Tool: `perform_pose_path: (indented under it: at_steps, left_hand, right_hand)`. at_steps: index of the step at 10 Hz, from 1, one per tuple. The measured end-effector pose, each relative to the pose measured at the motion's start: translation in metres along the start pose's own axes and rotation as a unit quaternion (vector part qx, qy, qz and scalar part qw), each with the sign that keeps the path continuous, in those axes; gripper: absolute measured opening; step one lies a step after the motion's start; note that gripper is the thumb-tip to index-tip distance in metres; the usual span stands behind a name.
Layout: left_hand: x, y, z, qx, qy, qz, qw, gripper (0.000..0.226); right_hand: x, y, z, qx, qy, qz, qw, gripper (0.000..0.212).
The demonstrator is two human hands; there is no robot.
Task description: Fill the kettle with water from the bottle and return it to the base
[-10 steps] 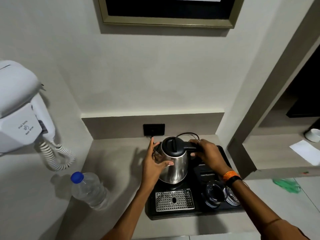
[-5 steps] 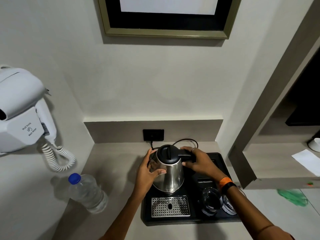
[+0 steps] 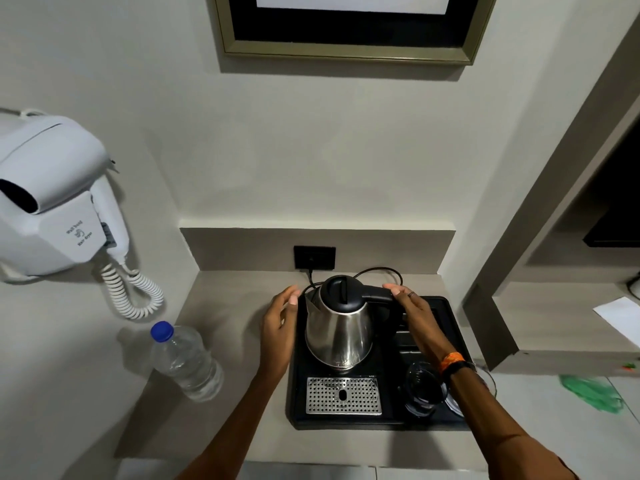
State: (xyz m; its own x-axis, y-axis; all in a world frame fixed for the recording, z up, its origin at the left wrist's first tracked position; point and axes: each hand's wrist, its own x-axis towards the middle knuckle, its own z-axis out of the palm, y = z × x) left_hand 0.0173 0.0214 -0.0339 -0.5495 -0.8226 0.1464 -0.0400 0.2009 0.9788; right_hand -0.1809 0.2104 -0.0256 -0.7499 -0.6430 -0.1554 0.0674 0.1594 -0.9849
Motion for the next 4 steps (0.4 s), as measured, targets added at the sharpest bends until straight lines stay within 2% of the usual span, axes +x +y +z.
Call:
perform_pose_path:
  at_steps: [1,2,3,4]
  left_hand:
    - [-0.001,0.006,0.002,0.040,-0.014,0.014,0.999,0.028]
    - [0.000,0.005,0.004,0.078,-0.032,0.040,0.996,0.030]
    - [0.005,0.009,0.005,0.178,-0.059,0.104,0.977,0.045]
    - [0.009,0.020,0.007,0.263,-0.059,0.169,0.948,0.059]
  right_hand:
    - [0.007,-0.015,0.001,-0.070,-0.004,-0.012,0.997,0.021]
    - [0.013,-0.015,0.002,-0.110,-0.014,-0.006,0.994,0.023]
    - [0.014,-0.022,0.008,-0.234,0.055,-0.087,0.967,0.019]
    - [0.015,-0.036,0.019,-0.386,0.108,-0.169,0.901,0.039]
